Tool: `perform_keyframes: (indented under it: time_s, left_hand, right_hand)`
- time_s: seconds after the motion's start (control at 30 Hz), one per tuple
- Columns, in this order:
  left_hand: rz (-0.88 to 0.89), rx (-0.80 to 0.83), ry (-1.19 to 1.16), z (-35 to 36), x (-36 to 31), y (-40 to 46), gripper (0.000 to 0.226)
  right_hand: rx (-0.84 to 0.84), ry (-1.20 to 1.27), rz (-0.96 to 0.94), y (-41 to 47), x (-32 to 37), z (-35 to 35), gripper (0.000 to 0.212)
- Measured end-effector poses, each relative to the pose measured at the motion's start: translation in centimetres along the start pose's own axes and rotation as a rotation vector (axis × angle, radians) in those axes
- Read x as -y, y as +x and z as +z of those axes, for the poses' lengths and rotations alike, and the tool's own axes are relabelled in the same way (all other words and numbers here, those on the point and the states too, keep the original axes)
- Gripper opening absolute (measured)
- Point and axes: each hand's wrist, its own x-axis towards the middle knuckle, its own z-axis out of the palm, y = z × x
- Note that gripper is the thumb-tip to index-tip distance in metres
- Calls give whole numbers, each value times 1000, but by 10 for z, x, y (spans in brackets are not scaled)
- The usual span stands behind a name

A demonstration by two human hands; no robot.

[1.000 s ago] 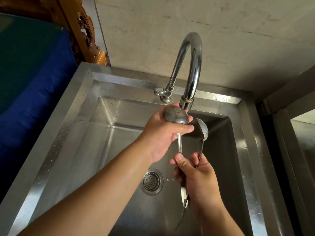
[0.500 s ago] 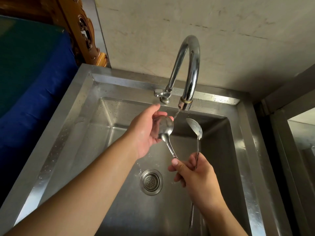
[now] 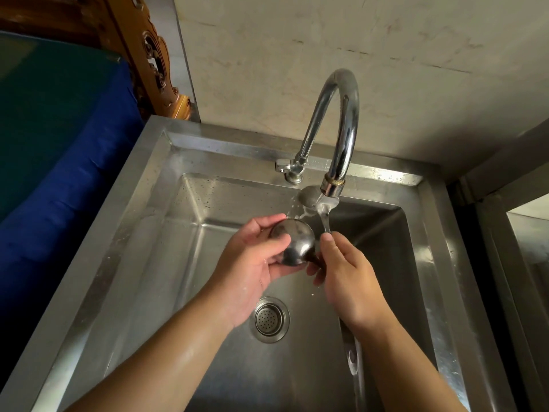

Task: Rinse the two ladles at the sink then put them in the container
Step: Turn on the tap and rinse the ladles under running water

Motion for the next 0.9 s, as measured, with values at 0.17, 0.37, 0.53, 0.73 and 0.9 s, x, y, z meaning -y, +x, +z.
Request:
perform_keyframes:
  time_s: [0.17, 0.37, 0.53, 0.73, 0.9]
  left_hand:
    - [92, -29, 53, -3, 17, -9, 40]
    - [99, -1, 117, -10, 13, -11, 35]
    - [62, 42, 62, -14, 9, -10, 11]
    - [-19, -77, 211, -17, 0, 18, 20]
    - [-52, -21, 599, -3, -13, 47, 75]
  right_hand:
    - [13, 13, 2, 6, 6, 4, 40]
    - [42, -11, 52, 9, 12, 7, 43]
    - [-19, -91, 61, 9, 11, 12, 33]
    - [-73, -105, 64, 9, 12, 10, 36]
    - [-127, -226, 35, 6, 13, 8, 38]
